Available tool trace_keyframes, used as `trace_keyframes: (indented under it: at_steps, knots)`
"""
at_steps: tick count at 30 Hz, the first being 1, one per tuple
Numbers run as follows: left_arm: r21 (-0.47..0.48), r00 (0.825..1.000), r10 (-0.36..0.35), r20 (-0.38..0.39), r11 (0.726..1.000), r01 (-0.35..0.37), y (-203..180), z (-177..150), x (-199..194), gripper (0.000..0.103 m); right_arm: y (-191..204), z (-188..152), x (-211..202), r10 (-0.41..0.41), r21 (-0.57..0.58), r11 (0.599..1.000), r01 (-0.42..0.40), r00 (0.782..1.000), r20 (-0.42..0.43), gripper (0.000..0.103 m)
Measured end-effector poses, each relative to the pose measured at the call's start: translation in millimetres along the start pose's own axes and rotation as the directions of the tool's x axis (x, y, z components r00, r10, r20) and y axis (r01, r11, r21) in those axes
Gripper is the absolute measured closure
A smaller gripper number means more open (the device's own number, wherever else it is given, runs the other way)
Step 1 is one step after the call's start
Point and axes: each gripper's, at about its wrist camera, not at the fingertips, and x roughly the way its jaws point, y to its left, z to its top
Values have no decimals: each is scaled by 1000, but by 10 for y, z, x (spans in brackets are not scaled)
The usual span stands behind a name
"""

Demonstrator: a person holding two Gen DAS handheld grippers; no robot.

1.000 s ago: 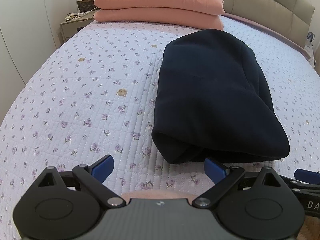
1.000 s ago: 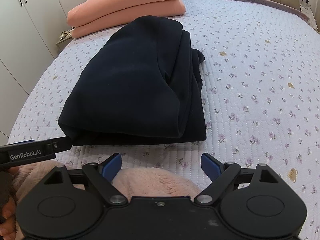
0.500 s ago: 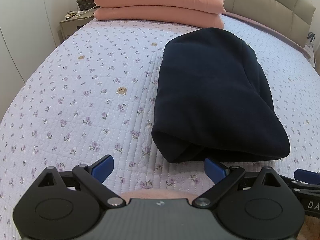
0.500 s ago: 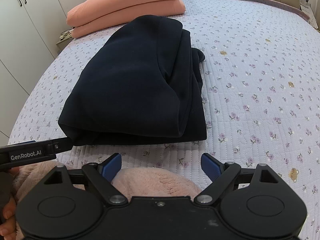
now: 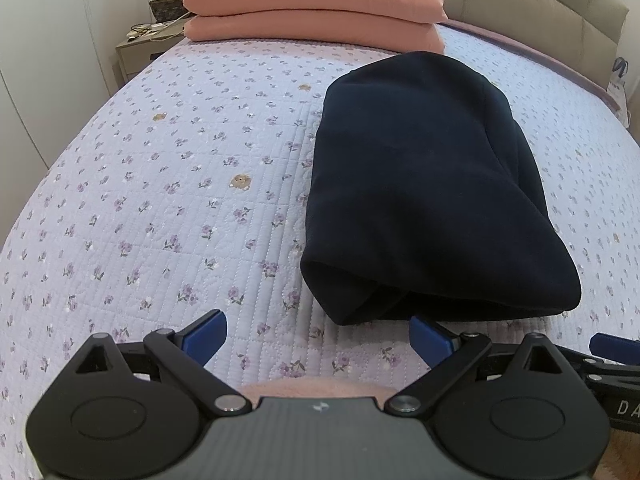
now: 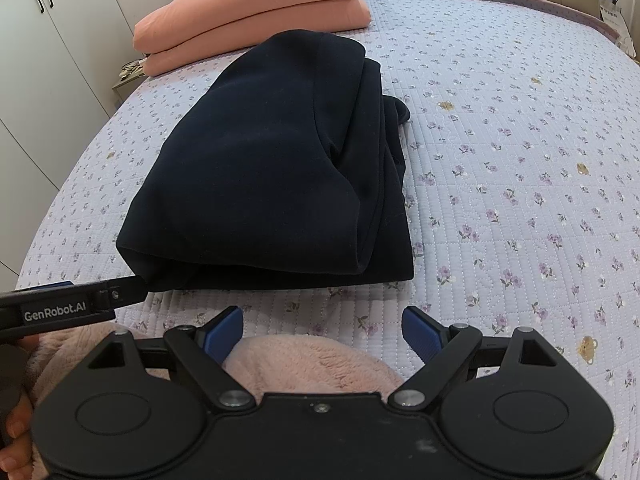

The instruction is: Fold large clothes

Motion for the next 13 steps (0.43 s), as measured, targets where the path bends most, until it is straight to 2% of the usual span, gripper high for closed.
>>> trace_keyframes:
  at_steps: [13]
  knots:
    - [14, 1000, 4, 3, 1000, -4, -11, 5, 7, 3, 2, 0, -1, 1, 0, 1000, -1, 1000, 0, 1]
